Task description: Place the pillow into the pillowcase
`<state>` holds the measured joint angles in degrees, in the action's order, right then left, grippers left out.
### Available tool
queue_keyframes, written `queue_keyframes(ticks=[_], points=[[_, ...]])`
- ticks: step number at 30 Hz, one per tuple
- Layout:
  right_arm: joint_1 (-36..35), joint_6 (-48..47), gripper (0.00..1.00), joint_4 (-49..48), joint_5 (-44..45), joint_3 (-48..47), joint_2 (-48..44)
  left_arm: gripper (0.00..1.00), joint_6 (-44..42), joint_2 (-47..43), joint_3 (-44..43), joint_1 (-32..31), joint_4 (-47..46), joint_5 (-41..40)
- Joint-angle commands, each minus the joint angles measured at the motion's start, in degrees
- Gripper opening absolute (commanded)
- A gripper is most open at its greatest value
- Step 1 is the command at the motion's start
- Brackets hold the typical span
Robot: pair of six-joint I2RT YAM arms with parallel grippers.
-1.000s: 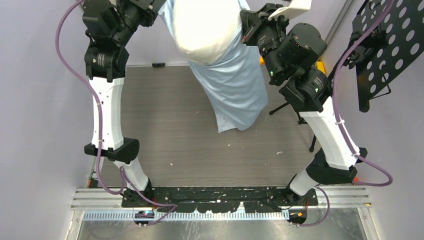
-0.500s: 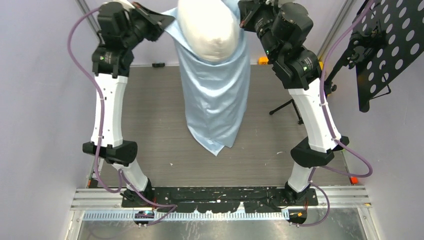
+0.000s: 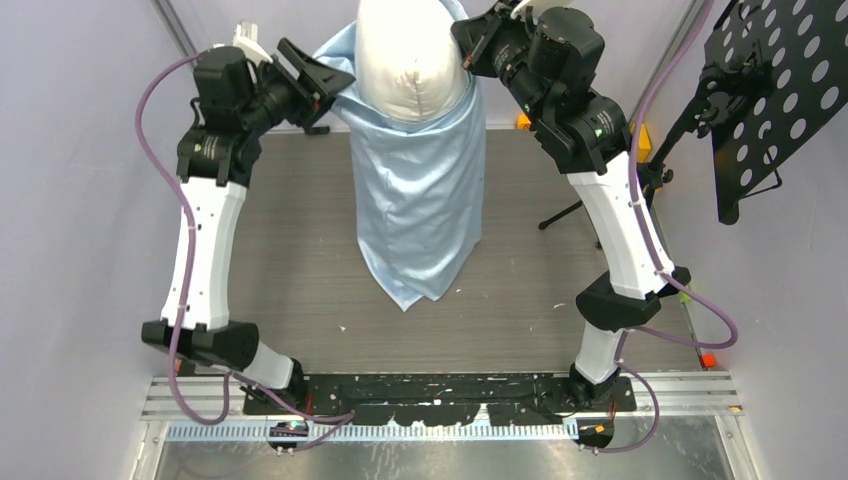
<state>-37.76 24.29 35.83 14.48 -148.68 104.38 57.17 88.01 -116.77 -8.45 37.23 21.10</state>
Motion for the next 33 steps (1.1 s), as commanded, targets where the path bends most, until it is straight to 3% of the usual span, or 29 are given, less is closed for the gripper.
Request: queue_keyframes(ticks=[1,8,17,18,21,23,28,33], points=[[-0.36,1.28,0.0,-0.88,-1.82,0.31,-1.66,0.66,-9.84,-9.4,5.65,-1.84,3.33,-0.91],[-2.01,-0.48,0.0,-0.6,-1.08,0.64,-2.25,0.67,-10.41,-12.46,6.82,-5.03,4.3,-2.12],[-3.48,-1.61,0.0,-0.5,0.02,2.12,-3.42,0.54,-8.21,-11.7,7.4,-13.07,7.18,-11.14],[-3.61,-1.73,0.0,-0.56,0.14,2.42,-3.54,0.51,-8.07,-12.15,7.82,-13.51,7.23,-12.3],[-4.24,-2.52,0.0,-0.8,1.09,3.02,-3.99,0.15,-7.82,-13.65,8.65,-15.02,6.89,-14.41],[-4.72,-3.39,0.0,-0.85,2.0,2.93,-3.82,0.01,-8.15,-13.89,7.0,-16.63,7.06,-13.77],[-5.39,-5.02,0.0,-1.12,4.56,0.81,-1.4,0.0,-9.78,-10.04,-7.52,-24.67,5.17,-5.36],[-6.61,-6.17,0.0,-1.45,6.69,0.27,0.69,0.0,-4.83,-9.41,-11.49,-25.7,-9.77,0.06]])
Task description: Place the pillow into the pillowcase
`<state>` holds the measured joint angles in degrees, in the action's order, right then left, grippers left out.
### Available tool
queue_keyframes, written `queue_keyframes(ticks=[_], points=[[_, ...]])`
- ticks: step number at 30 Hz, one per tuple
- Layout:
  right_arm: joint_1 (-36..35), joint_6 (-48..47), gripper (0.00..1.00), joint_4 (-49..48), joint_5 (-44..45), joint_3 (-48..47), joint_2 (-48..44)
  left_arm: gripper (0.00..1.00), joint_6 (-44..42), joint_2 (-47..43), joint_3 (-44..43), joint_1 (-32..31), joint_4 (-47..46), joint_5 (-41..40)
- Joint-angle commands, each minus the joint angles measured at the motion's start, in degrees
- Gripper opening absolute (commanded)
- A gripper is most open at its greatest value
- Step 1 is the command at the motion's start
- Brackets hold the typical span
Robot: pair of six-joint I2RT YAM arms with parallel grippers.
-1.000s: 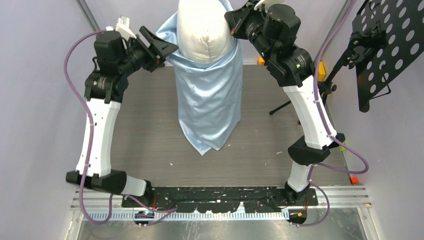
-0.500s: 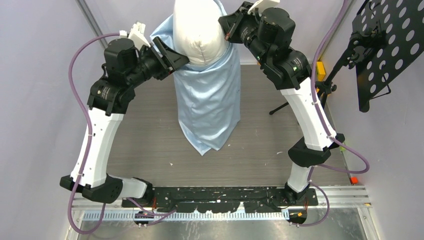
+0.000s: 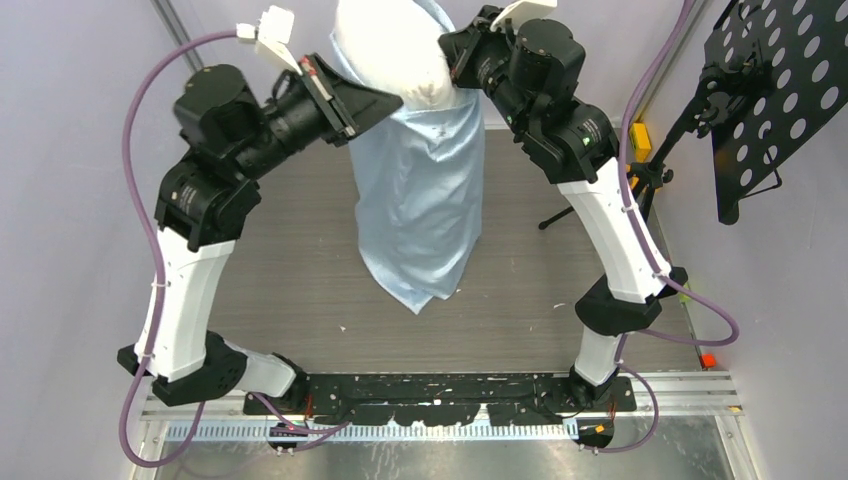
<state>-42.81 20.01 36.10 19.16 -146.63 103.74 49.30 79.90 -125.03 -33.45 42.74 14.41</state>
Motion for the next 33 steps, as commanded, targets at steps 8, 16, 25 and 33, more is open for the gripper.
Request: queue_keyframes(ticks=[8,16,25,33], points=[[-1.5,-5.49,0.0,-6.75,5.47,-6.21,1.77,0.0,2.55,0.09,-4.29,-0.67,-21.75,-5.9],[0.73,-10.47,0.01,-37.46,9.33,-7.14,0.64,0.0,1.88,13.37,-18.15,0.15,-23.74,-6.28],[2.64,-4.37,0.0,-41.37,3.71,-7.36,-0.43,0.0,1.32,9.51,-9.67,5.27,-19.68,-12.31],[0.36,12.7,0.0,-28.4,-11.43,1.82,2.12,0.01,1.42,-13.48,29.66,23.89,-5.46,-17.34]])
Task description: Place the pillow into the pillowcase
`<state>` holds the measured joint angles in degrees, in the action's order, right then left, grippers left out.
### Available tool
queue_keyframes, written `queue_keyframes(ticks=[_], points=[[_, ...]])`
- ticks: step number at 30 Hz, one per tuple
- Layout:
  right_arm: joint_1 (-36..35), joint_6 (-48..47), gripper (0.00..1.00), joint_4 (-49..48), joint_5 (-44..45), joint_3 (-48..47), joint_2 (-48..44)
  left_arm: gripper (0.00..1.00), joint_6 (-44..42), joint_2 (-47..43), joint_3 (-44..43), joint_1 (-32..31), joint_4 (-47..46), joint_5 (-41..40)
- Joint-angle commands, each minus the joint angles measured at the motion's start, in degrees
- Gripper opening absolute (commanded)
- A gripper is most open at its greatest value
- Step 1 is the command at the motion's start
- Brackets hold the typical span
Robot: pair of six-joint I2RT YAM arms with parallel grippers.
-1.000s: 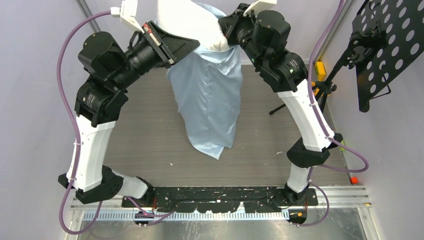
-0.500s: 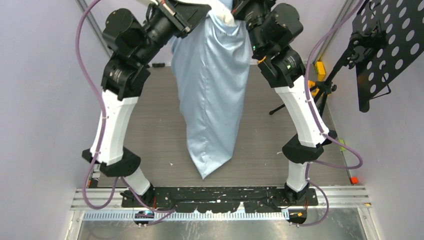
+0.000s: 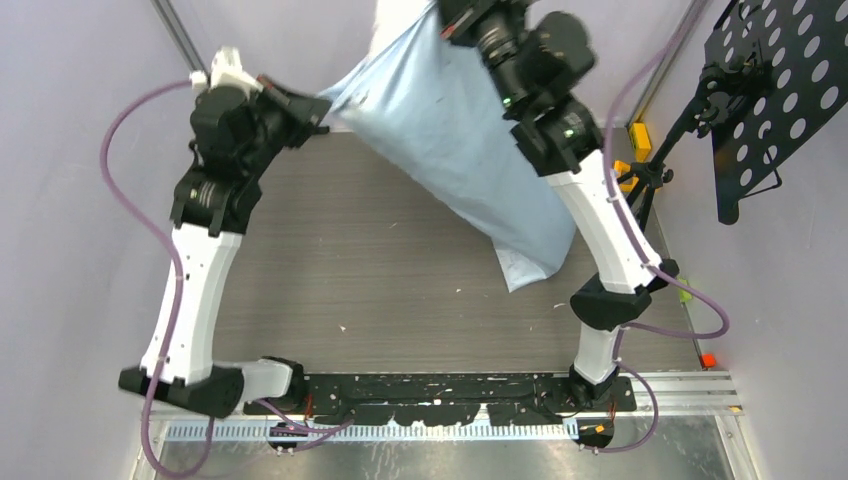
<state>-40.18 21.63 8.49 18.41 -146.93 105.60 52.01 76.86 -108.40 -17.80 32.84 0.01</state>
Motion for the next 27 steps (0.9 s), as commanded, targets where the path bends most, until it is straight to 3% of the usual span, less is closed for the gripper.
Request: queue_keyframes(ticks=[1,2,5,7,10,12,14,16,18,23,27], points=[[-3.07,13.05,0.01,-0.48,-12.69,3.32,0.98,0.05,-3.31,-12.81,16.59,10.23,7.38,-3.21],[-4.37,14.14,0.01,0.34,-13.49,4.34,2.09,0.13,-5.6,-14.58,19.4,11.88,10.22,-4.09],[-9.92,13.96,0.01,3.05,-14.4,5.29,5.87,0.57,-11.76,-20.06,25.49,16.89,16.32,-6.76],[-13.8,12.67,0.0,5.95,-14.07,4.21,8.65,0.8,-14.5,-22.5,28.07,19.25,18.04,-10.94],[-16.97,13.72,0.0,10.66,-15.89,2.93,11.94,0.98,-14.97,-23.66,30.04,19.61,17.92,-15.99],[-17.25,14.26,0.03,15.51,-16.81,1.21,13.26,1.0,-14.71,-22.19,30.64,20.34,16.98,-14.88],[-17.19,12.81,0.21,22.58,-15.58,-1.74,13.86,1.0,-14.22,-19.93,31.38,20.97,15.72,-12.19],[-17.18,9.95,0.47,29.87,-11.57,-2.93,12.17,1.0,-13.67,-17.89,32.54,21.93,14.37,-8.84],[-17.14,7.26,0.6,34.87,-5.57,0.37,8.2,1.0,-13.31,-16.73,34.26,22.3,12.01,-7.32],[-15.87,3.53,0.66,40.83,9.22,16.77,-4.17,0.98,-12.57,-12.59,37.17,22.38,6.5,3.53],[-10.11,5.07,0.67,45.6,14.32,29.83,-10.88,0.95,-13.91,-6.53,37.11,21.76,6.19,8.44]])
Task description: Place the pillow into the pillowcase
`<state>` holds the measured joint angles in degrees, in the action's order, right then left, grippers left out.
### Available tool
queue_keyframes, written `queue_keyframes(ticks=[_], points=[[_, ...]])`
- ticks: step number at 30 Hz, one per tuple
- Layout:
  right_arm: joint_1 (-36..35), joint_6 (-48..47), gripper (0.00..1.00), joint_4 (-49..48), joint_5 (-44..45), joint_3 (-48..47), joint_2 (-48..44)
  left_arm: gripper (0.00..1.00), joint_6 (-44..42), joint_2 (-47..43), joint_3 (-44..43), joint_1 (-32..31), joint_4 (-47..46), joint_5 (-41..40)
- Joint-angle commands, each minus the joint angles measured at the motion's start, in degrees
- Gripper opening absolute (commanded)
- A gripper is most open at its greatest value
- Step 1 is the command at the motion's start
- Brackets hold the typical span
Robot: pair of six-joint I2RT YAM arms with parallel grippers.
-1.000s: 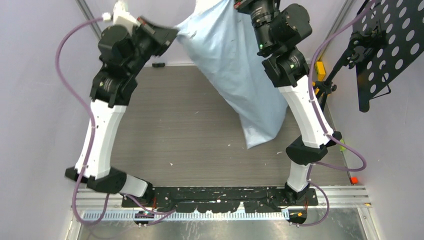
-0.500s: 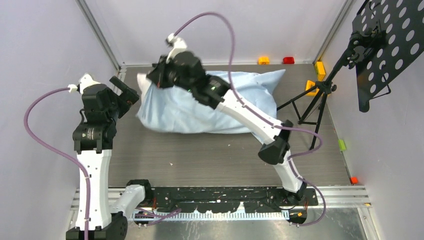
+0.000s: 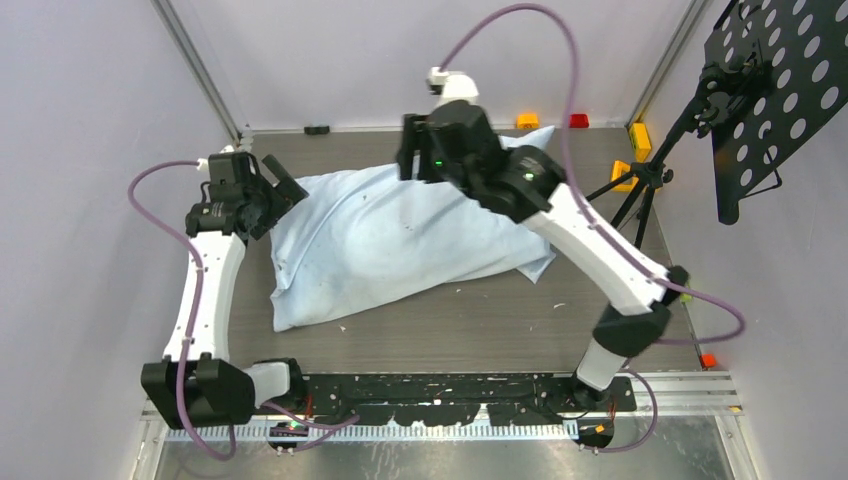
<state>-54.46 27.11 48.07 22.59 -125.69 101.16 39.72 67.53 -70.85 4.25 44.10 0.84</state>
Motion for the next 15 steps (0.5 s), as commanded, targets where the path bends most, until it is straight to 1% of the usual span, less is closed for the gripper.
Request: queue_keyframes(ticks=[1,2,4,6,7,8,10,12,13,14,15], points=[[6.3,0.32,0.67,6.43,10.63,12.47,-8.1,0.94,-1.66,3.88,-0.16,-0.82,-5.72,7.86],[8.86,1.43,0.67,6.5,10.67,16.45,-9.78,0.94,-1.74,4.99,0.1,-1.48,-6.29,7.41],[14.18,4.56,0.68,6.4,6.61,23.83,-12.71,0.91,-1.71,7.22,0.77,-3.11,-7.34,4.67],[16.95,5.81,0.68,4.17,5.29,30.63,-13.99,0.83,-0.73,9.81,1.94,-3.31,-8.9,2.94],[17.96,6.08,0.68,2.6,4.3,33.41,-13.87,0.77,-0.11,10.76,2.7,-3.31,-9.68,1.68],[18.94,6.18,0.69,0.93,3.25,35.22,-13.06,0.68,0.55,11.74,3.79,-3.3,-10.44,0.14],[20.85,6.18,0.68,-0.38,1.98,35.5,-9.25,0.46,0.97,13.77,4.77,-2.95,-10.58,-3.96],[21.98,5.83,0.65,-1.51,-1.09,31.92,-4.15,0.2,2.25,15.7,6.7,-1.06,-10.68,-5.81],[22.1,5.4,0.61,-1.42,-2.29,28.71,-1.35,0.07,3.6,16.51,8.24,0.85,-11.2,-4.49],[22.08,4.74,0.56,-1.03,-3.11,24.18,1.83,0.01,4.9,17.17,10.27,2.85,-12.32,-2.54],[22.13,3.95,0.47,-0.03,-3.31,18.87,6.1,0.0,6.17,17.66,12.21,4.61,-13.68,-0.36]])
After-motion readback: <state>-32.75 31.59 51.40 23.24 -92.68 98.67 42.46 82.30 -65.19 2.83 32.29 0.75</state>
